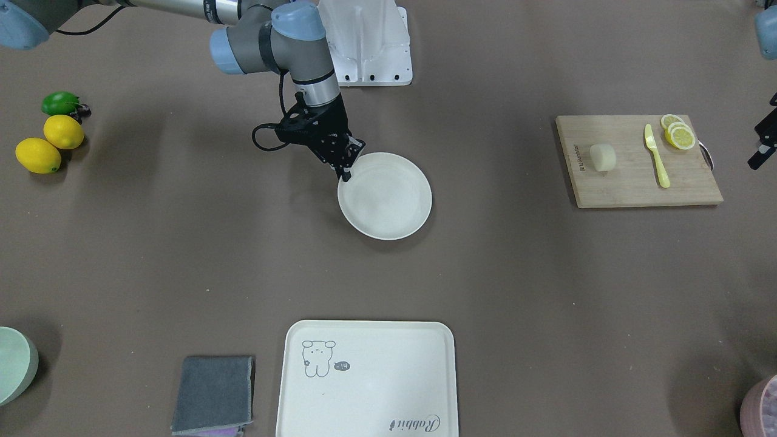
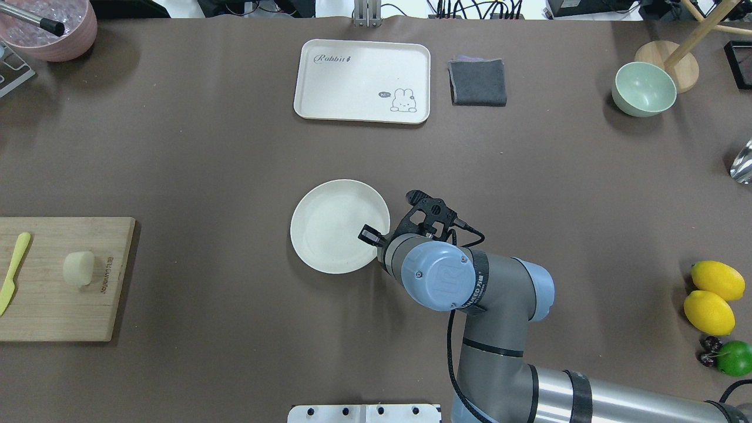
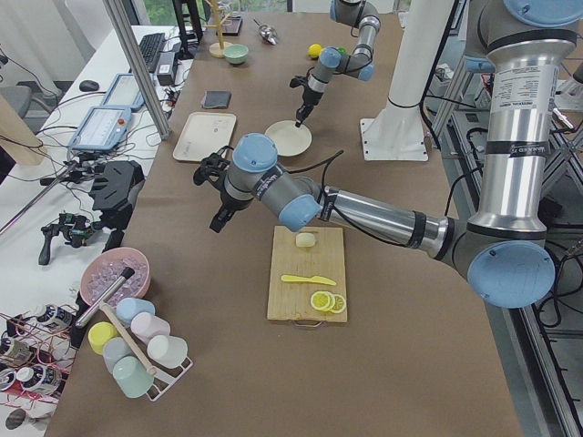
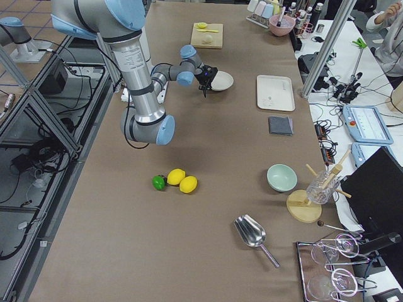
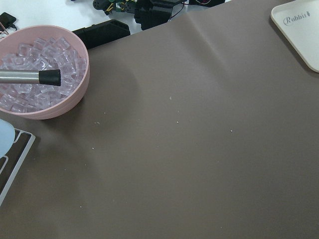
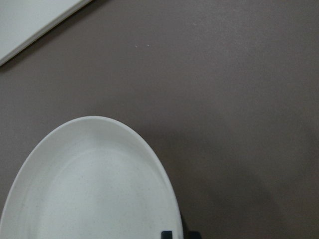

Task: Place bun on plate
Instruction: 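Slide the white plate with the right gripper toward the table center, then release the plate and retract the right arm while the left reaches the board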

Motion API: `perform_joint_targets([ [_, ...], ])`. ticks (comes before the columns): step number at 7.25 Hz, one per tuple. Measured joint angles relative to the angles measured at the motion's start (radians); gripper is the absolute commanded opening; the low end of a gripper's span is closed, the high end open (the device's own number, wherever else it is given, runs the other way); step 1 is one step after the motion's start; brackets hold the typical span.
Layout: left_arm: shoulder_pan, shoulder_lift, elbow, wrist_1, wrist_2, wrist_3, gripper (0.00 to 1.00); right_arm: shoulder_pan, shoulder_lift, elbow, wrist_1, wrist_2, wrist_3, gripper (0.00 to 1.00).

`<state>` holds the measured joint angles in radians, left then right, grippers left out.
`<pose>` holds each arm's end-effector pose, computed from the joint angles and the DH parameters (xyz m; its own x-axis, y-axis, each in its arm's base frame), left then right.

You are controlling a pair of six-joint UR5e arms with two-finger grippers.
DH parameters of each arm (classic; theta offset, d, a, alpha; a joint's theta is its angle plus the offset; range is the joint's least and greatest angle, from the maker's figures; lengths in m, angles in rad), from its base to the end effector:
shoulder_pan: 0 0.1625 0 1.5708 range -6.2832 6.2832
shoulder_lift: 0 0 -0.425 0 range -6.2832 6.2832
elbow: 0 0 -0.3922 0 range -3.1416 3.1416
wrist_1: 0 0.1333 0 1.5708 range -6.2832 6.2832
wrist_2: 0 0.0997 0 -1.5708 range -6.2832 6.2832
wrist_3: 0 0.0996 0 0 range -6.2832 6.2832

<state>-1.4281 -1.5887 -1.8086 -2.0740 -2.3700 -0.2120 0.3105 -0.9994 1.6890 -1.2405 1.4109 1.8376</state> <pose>0.0109 -0.5108 0.4700 0.6279 0.4231 -0.6532 0.0296 0.8257 0.5633 -0.5909 -0.3462 0.2370 0.3672 0.3912 0.8439 -0.5470 0.8246 -0.1442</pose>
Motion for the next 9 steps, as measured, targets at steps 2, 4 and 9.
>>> perform_joint_targets([
  [2, 0.006, 0.022, -0.003, -0.002, -0.002, -0.013, 0.98, 0.058, -0.023, 0.078, -0.050, 0.052, -0.080, 1.00],
  [4, 0.092, 0.069, -0.025, -0.065, -0.003, -0.232, 0.98, 0.208, -0.061, 0.212, -0.190, 0.237, -0.192, 1.00],
  [9, 0.485, 0.328, -0.043, -0.375, 0.251, -0.619, 0.97, 0.647, -0.363, 0.361, -0.250, 0.627, -0.737, 1.00],
])
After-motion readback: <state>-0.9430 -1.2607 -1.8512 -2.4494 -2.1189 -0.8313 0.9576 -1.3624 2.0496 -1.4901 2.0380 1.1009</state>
